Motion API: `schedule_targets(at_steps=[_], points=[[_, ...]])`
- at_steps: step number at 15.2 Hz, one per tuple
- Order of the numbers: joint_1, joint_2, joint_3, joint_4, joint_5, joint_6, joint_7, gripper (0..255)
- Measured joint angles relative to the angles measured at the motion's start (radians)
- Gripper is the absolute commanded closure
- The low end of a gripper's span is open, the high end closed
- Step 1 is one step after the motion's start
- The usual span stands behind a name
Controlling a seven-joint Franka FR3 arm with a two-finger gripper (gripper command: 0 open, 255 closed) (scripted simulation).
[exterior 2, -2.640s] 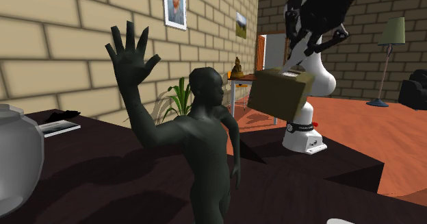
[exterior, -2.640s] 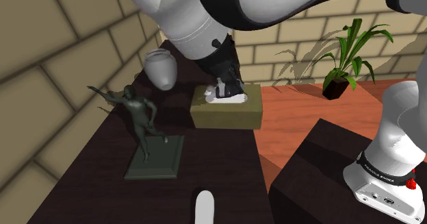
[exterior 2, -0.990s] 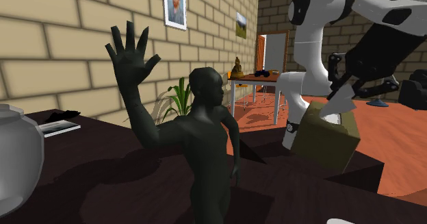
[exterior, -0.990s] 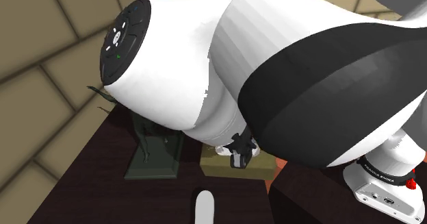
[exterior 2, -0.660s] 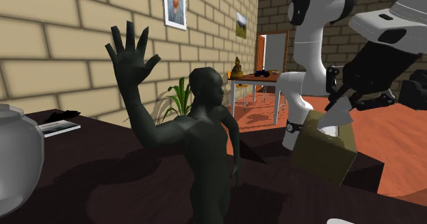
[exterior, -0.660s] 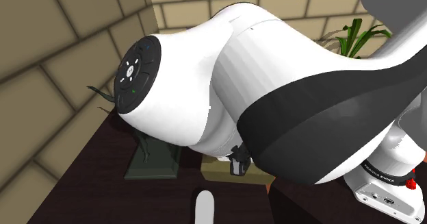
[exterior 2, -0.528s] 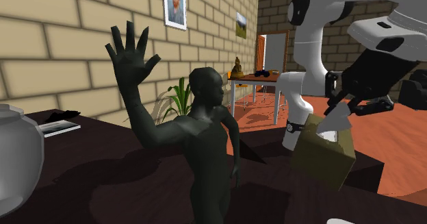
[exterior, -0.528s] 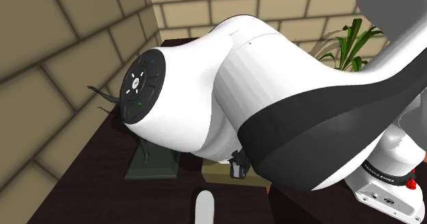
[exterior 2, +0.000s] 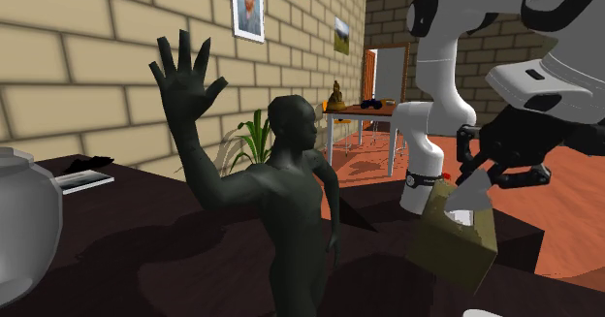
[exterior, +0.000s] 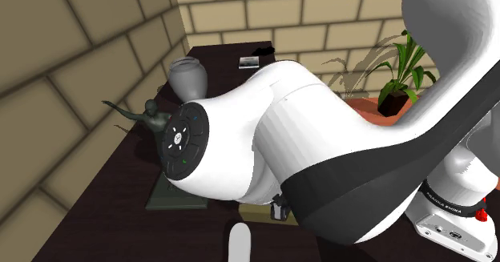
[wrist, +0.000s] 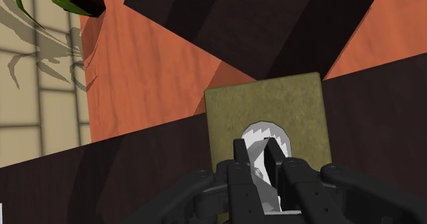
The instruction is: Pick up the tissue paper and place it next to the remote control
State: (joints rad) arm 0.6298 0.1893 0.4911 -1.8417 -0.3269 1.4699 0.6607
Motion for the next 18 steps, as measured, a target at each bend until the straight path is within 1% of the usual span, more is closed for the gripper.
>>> schedule_targets(at_steps=[5,14,15,18], points=[[0.000,0.027,-0.003,-0.037,-0.012,0.058,0.020,255],[-0.001,0.044,-0.001,-0.053,-0.021,0.056,0.035,255],[-0.002,0.045,-0.001,-0.053,-0.021,0.057,0.035,0],[-0.004,0.044,0.000,-0.056,-0.020,0.085,0.034,0]])
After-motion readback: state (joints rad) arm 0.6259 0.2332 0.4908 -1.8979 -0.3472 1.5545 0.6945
